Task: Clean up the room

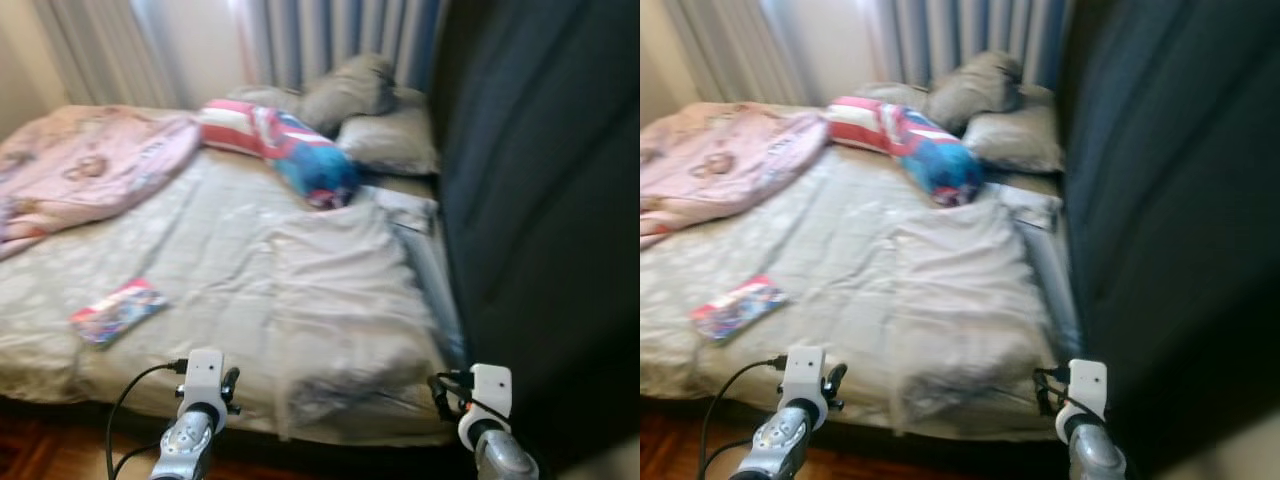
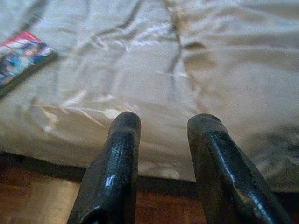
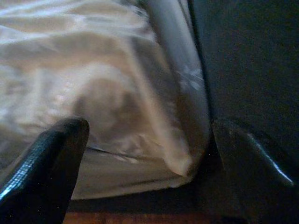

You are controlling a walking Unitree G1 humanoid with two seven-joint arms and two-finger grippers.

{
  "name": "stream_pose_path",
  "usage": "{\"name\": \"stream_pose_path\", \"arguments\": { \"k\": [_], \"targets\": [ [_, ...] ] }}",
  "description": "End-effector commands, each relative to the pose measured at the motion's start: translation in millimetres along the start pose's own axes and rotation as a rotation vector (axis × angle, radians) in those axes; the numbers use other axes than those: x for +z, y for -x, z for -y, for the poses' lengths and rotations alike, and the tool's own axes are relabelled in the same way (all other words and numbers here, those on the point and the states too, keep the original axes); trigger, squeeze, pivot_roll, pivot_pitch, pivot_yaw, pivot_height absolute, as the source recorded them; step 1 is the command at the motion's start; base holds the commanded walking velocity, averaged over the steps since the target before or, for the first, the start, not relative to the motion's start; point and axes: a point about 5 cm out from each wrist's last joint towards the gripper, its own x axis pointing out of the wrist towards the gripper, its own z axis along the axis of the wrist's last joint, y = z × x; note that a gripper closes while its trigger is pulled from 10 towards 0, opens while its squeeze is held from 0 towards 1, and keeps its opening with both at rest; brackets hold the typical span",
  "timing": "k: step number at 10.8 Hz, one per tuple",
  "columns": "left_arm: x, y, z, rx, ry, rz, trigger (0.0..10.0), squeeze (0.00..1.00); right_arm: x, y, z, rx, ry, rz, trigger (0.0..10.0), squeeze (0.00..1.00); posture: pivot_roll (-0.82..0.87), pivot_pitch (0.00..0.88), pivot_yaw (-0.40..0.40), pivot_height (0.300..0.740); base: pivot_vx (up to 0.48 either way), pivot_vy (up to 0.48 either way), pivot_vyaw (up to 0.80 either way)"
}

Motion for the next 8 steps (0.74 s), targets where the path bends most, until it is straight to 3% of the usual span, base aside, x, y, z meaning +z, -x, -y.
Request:
{"name": "stream_pose_path", "arguments": {
  "k": [1, 4, 7, 8],
  "targets": [
    [9, -2.5, -3.0, 0.008, 0.002, 0.045, 10.0, 0.00, 6, -3.1, -7.7, 0.019, -0.012, 0.029, 10.0, 0.00, 0.06, 0.000, -0.009, 0.740, 0.000, 0.000, 0.00],
    [30, -8.6, 6.8, -0.033, -0.013, 0.146, 10.0, 0.00, 21, -7.7, -11.0, 0.027, -0.020, 0.093, 10.0, 0.00, 0.05, 0.001, -0.006, 0.740, 0.000, 0.000, 0.00],
    [47, -6.1, 18.2, -0.079, -0.007, 0.288, 10.0, 0.00, 50, -9.4, -14.0, 0.053, 0.046, 0.270, 10.0, 0.00, 0.05, 0.002, -0.003, 0.740, 0.000, 0.000, 0.00],
    [51, -2.0, 15.6, -0.067, 0.001, 0.337, 10.0, 0.00, 61, -6.4, -11.4, 0.065, 0.059, 0.362, 10.0, 0.00, 0.04, 0.005, -0.004, 0.740, 0.000, 0.000, 0.00]
  ]
}}
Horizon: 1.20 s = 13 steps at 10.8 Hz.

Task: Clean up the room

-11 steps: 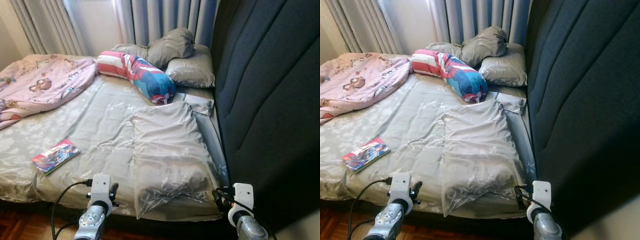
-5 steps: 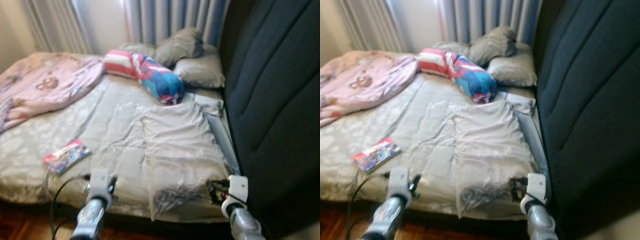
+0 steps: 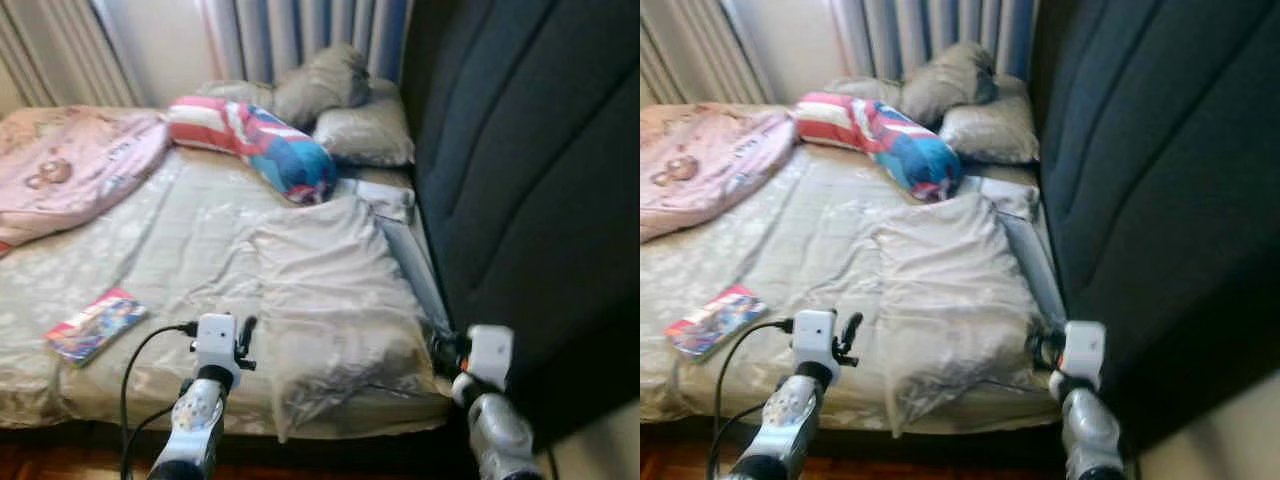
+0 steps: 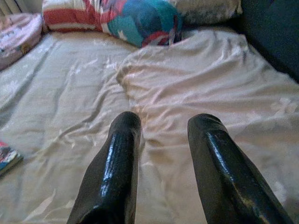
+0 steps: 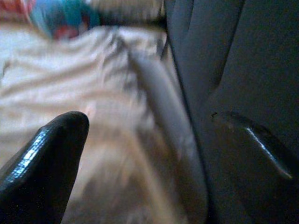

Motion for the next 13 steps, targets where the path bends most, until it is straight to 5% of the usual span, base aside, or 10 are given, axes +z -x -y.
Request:
{"name": "stream_pose_path", "arguments": {
  "k": [1, 6, 13],
  "targets": [
    [0, 5.9, -5.2, 0.030, 0.008, 0.027, 10.0, 0.00, 6, 3.3, 5.4, 0.004, 0.023, 0.059, 10.0, 0.00, 0.03, 0.008, -0.008, 0.740, 0.000, 0.000, 0.00],
    [-1, 13.3, -16.8, 0.071, -0.012, 0.028, 10.0, 0.00, -12, 27.3, 4.6, 0.018, 0.009, 0.055, 10.0, 0.00, 0.02, 0.032, -0.009, 0.740, 0.000, 0.000, 0.00],
    [3, 11.6, -15.6, 0.075, -0.002, 0.030, 10.0, 0.00, -14, 24.6, 0.7, 0.070, 0.022, 0.009, 10.0, 0.00, 0.04, 0.035, -0.020, 0.740, 0.000, 0.000, 0.19]
  ]
}}
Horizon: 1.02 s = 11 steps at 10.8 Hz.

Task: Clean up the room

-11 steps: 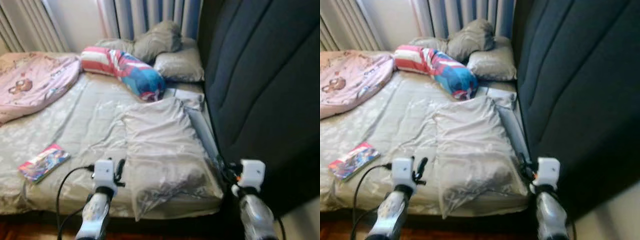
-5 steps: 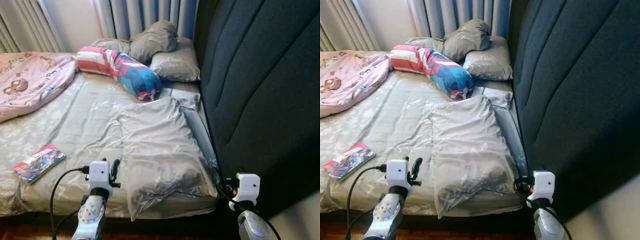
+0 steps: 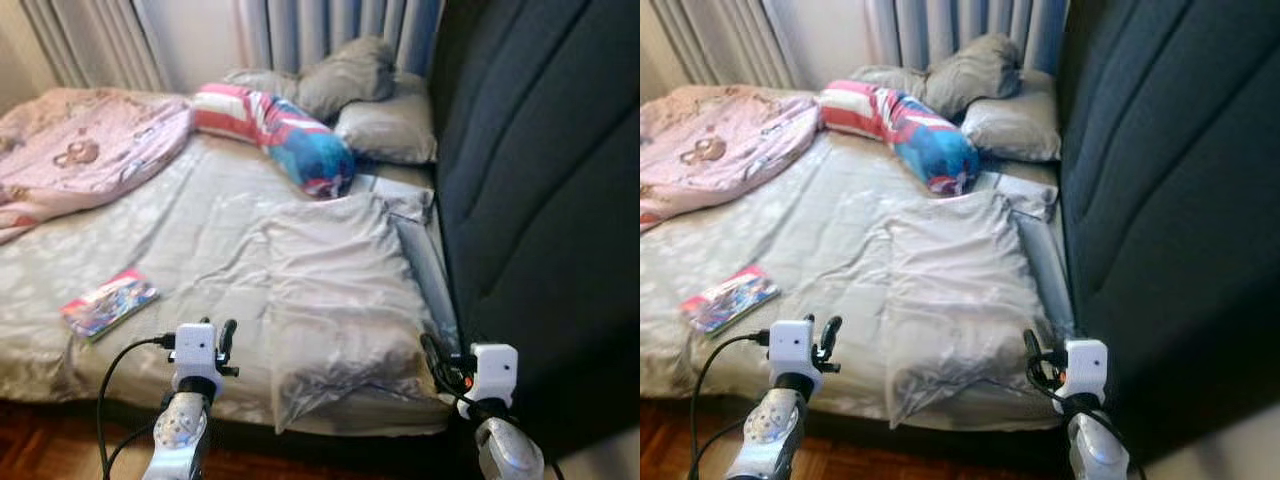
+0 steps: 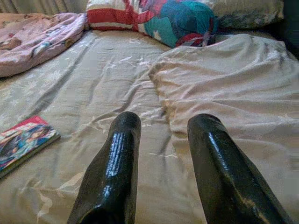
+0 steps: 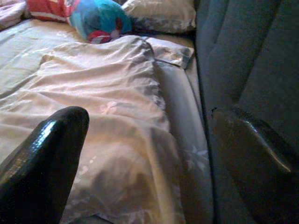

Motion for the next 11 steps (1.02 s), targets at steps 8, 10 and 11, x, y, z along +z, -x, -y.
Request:
{"name": "stream_pose_path", "arguments": {
  "k": [8, 10, 11],
  "targets": [
    [0.8, -3.5, 5.6, -0.032, 0.020, -0.026, 10.0, 0.00, -4.8, -0.9, 1.5, -0.040, -0.028, -0.043, 10.0, 0.00, 0.04, 0.039, -0.015, 0.740, 0.062, 0.034, 0.00],
    [0.2, -3.3, 5.2, -0.030, 0.029, -0.032, 10.0, 0.00, -4.7, -3.0, 2.0, -0.067, -0.047, -0.055, 10.0, 0.00, 0.04, 0.040, -0.014, 0.740, 0.000, 0.452, -0.37],
    [0.6, -3.4, 4.8, -0.031, 0.025, -0.030, 10.0, 0.00, -4.2, -3.6, 2.1, -0.074, -0.057, -0.053, 10.0, 0.00, 0.04, 0.040, -0.013, 0.740, 0.000, 0.480, -0.74]
  ]
}}
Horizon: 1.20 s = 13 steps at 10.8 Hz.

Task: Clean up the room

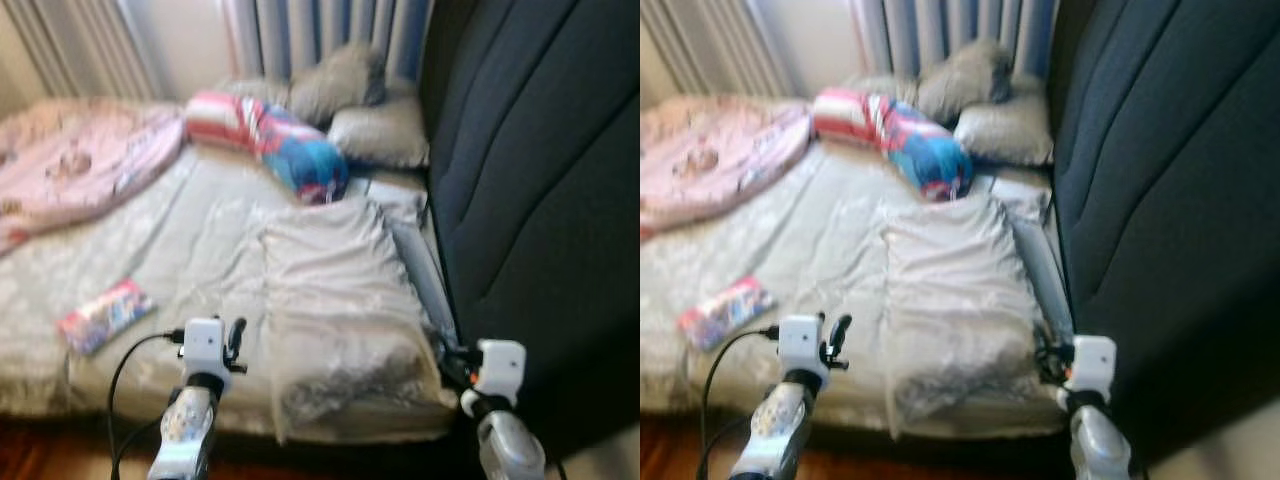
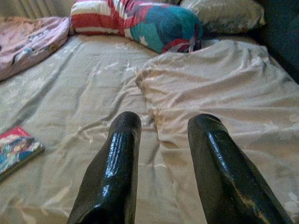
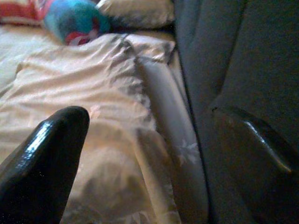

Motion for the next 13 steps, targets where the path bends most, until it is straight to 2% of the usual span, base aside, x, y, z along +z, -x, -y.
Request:
{"name": "stream_pose_path", "arguments": {
  "k": [1, 7, 10, 12, 13],
  "targets": [
    [-0.2, -0.3, -3.4, 0.004, -0.004, -0.010, 10.0, 0.00, -2.6, 0.2, -4.2, 0.001, -0.009, -0.008, 10.0, 0.00, 0.04, 0.040, -0.012, 0.740, 0.000, 0.000, 0.00],
    [7.2, -5.2, 2.4, -0.022, 0.001, 0.018, 10.0, 0.00, 1.5, -5.1, -5.3, 0.002, -0.006, -0.006, 10.0, 0.00, 0.04, 0.037, -0.013, 0.740, 0.000, 0.000, 0.00],
    [7.4, -5.4, 2.3, -0.015, 0.002, 0.018, 10.0, 0.00, 3.5, -6.6, -10.7, 0.052, 0.023, 0.004, 10.0, 0.00, 0.04, 0.039, -0.015, 0.740, 0.000, 0.000, 0.00],
    [7.2, -5.1, 2.2, -0.012, 0.003, 0.019, 10.0, 0.00, 3.9, -6.1, -12.8, 0.069, 0.012, 0.013, 10.0, 0.00, 0.04, 0.038, -0.015, 0.740, 0.000, 0.000, 0.67],
    [7.3, -5.3, 1.6, -0.011, 0.000, 0.019, 10.0, 0.00, 3.1, -6.2, -11.3, 0.054, 0.000, 0.008, 10.0, 0.00, 0.04, 0.039, -0.015, 0.740, 0.000, 0.000, 0.00]
  ]
}}
